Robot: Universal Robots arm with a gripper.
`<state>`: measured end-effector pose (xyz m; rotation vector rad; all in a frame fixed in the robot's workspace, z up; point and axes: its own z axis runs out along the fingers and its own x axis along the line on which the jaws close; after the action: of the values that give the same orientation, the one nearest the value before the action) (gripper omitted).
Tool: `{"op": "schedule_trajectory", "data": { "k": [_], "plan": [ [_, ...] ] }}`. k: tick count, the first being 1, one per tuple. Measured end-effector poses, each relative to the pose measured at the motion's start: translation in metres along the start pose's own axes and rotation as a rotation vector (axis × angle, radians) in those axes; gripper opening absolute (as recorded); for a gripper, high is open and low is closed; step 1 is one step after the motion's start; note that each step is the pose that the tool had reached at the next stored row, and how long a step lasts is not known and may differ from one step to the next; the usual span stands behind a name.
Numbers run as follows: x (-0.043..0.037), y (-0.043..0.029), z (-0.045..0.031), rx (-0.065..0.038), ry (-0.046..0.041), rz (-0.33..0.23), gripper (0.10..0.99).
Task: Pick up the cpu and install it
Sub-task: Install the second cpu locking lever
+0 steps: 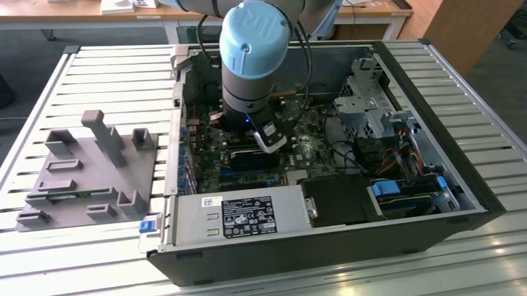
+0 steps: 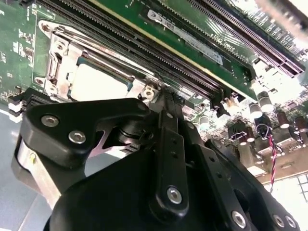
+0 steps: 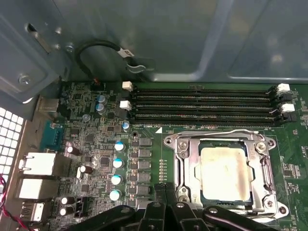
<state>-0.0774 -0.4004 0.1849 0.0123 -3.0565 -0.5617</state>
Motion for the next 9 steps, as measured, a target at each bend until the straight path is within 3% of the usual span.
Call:
{"op": "schedule_trajectory", "data": {
  "k": [9],
  "plan": [
    [0.0006,0.006,-0.0158,0.0,0.0001,0.0,0.106]
  ]
}}
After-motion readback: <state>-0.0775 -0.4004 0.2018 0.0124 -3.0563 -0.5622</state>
